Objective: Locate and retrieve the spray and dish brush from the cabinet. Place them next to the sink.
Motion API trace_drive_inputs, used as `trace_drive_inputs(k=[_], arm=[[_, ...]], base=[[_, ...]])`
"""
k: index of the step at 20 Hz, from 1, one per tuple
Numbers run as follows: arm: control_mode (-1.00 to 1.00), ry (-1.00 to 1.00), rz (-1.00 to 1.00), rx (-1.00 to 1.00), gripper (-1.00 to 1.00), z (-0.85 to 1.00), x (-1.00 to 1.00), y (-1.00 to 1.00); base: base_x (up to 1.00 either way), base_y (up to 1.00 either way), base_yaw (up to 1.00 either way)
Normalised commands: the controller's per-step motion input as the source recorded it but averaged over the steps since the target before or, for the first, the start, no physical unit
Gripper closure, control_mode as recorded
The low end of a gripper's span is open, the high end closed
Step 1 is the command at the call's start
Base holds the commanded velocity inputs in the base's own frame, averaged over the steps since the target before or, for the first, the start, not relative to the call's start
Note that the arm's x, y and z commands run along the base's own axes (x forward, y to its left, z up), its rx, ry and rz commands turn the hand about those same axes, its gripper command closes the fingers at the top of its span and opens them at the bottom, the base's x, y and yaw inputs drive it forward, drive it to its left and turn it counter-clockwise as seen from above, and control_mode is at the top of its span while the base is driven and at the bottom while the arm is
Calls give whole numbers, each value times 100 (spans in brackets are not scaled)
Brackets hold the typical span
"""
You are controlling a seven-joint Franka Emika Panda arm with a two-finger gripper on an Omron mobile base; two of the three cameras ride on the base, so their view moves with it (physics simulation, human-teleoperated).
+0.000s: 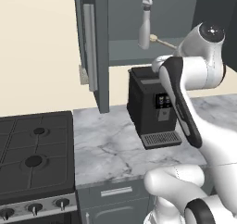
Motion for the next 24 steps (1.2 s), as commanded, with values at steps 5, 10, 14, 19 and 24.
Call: trace_drive_inputs(k=[5, 10, 14, 19, 24], arm=[[-100, -17, 0, 2, -100, 37, 2, -3], [-100, -9, 0, 4, -100, 1, 28, -3], [-100, 0, 0, 0, -100, 20, 38, 0], [-100, 1, 0, 0, -100, 27, 39, 0], [-100, 2, 2, 0, -100, 3, 57, 0]], base=[[0, 0, 0], [0, 0, 0], [0, 0, 0], [0, 0, 0], [0, 0, 0]])
